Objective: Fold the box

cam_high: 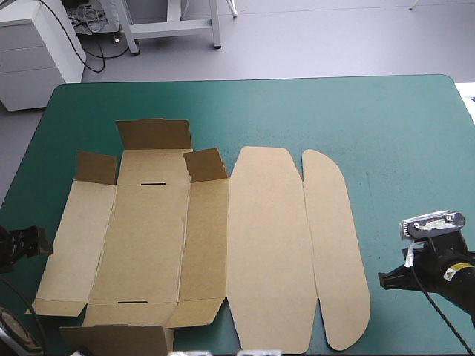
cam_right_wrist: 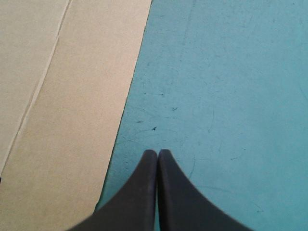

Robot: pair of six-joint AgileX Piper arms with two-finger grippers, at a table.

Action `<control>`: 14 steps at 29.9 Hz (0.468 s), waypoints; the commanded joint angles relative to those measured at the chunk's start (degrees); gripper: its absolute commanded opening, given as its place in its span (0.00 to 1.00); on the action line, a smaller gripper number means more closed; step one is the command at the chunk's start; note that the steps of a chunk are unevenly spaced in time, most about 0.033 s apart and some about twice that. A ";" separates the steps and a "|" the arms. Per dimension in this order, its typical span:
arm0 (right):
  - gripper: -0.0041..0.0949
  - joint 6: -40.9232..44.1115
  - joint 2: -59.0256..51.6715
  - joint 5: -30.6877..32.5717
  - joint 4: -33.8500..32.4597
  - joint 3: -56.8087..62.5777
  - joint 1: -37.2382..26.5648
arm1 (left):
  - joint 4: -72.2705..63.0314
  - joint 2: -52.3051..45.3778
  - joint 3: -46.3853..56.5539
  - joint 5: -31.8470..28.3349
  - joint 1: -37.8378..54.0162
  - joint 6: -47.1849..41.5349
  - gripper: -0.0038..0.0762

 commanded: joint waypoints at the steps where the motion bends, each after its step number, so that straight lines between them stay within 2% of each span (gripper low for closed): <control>1: 0.02 -0.67 -0.03 -3.07 -0.09 -1.44 -0.35 | -2.69 -0.47 1.30 3.45 0.19 3.96 0.80; 14: 0.02 -0.67 -0.03 -3.07 -0.21 -1.44 -0.35 | -1.59 3.43 3.10 4.09 0.19 10.96 0.77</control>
